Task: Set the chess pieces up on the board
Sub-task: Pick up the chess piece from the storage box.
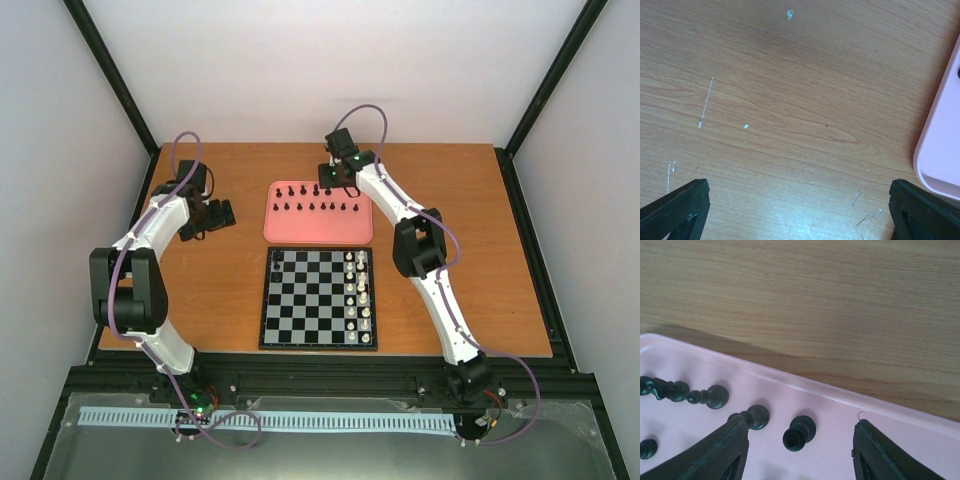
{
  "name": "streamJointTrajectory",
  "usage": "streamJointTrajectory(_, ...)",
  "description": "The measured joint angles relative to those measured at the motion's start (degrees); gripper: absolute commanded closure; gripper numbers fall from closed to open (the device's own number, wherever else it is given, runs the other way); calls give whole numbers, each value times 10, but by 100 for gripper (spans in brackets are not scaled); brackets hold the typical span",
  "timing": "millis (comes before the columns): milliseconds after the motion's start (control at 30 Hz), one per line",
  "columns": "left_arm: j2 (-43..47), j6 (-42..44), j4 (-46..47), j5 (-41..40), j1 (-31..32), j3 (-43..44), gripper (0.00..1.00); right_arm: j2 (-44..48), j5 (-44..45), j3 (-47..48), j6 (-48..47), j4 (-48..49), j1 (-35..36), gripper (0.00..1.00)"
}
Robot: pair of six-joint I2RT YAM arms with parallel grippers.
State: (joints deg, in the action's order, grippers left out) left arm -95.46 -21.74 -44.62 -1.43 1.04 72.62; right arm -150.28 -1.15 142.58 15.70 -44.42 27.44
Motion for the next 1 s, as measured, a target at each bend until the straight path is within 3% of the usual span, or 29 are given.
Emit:
streamJointTrajectory(333, -11, 0, 0, 4, 0, 1, 0, -13, -10, 7, 7, 14, -5, 40)
streamJointTrajectory(1000, -12, 0, 0, 7, 0, 1, 0, -33, -23, 7, 17, 19, -8, 57)
